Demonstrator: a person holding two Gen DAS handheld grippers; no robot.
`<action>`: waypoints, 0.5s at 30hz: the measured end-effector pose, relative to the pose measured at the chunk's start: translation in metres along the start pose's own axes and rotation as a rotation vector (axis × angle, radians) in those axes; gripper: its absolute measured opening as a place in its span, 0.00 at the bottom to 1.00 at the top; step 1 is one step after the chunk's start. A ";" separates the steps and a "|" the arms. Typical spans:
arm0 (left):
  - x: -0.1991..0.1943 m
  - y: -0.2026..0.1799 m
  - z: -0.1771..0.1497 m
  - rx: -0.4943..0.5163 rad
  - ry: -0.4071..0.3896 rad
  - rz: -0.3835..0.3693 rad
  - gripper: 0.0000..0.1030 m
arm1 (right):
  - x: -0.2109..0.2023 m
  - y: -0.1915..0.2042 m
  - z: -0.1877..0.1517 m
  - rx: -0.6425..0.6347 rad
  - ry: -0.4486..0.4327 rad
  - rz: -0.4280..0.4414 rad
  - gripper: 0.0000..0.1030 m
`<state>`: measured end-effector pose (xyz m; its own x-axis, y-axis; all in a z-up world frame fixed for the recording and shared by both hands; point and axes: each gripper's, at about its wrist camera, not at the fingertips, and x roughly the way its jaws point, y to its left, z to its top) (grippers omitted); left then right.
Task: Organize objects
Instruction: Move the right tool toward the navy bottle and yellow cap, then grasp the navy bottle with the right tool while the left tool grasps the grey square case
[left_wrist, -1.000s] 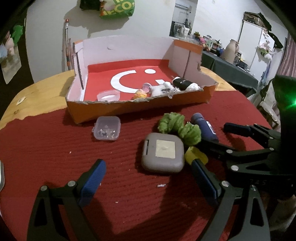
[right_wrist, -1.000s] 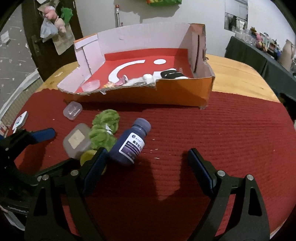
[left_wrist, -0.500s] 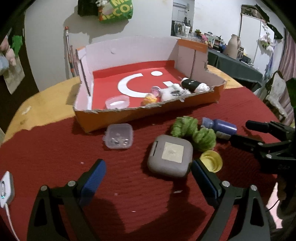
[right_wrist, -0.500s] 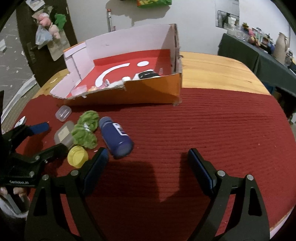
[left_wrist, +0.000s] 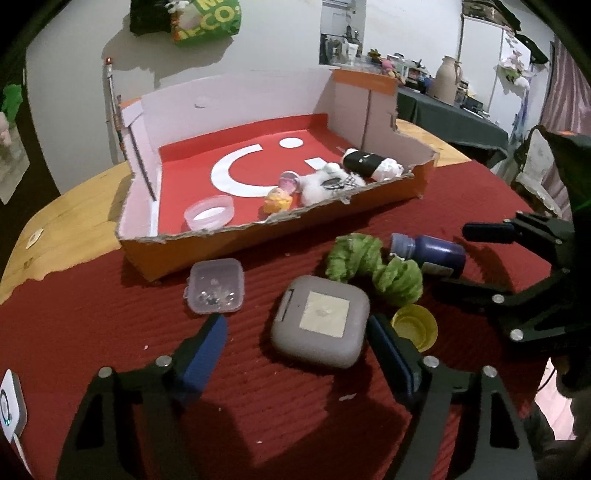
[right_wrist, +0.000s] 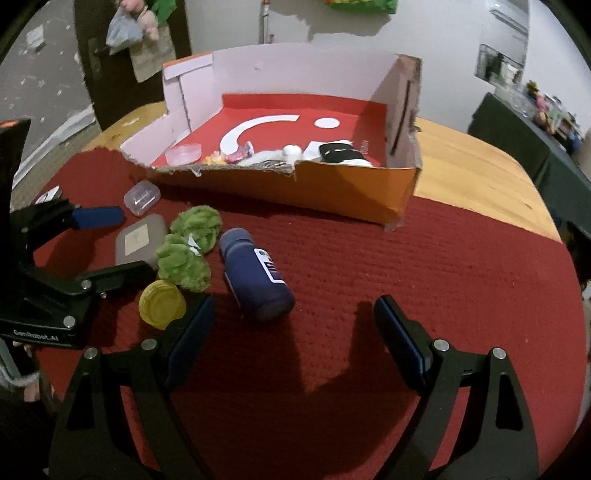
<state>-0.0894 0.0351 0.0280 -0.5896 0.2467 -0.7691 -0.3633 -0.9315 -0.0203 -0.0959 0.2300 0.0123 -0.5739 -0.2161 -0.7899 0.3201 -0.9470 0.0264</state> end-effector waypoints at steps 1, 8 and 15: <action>0.001 -0.001 0.001 0.003 0.003 -0.007 0.73 | 0.002 0.001 0.001 -0.009 0.005 0.007 0.75; 0.008 -0.002 0.004 -0.003 0.007 -0.046 0.60 | 0.011 0.010 0.009 -0.089 -0.002 0.043 0.50; 0.009 -0.004 0.007 -0.017 -0.024 -0.077 0.50 | 0.014 0.016 0.013 -0.123 -0.033 0.096 0.26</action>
<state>-0.0979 0.0432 0.0254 -0.5777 0.3236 -0.7494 -0.3956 -0.9140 -0.0898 -0.1092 0.2085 0.0095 -0.5600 -0.3139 -0.7667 0.4638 -0.8856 0.0238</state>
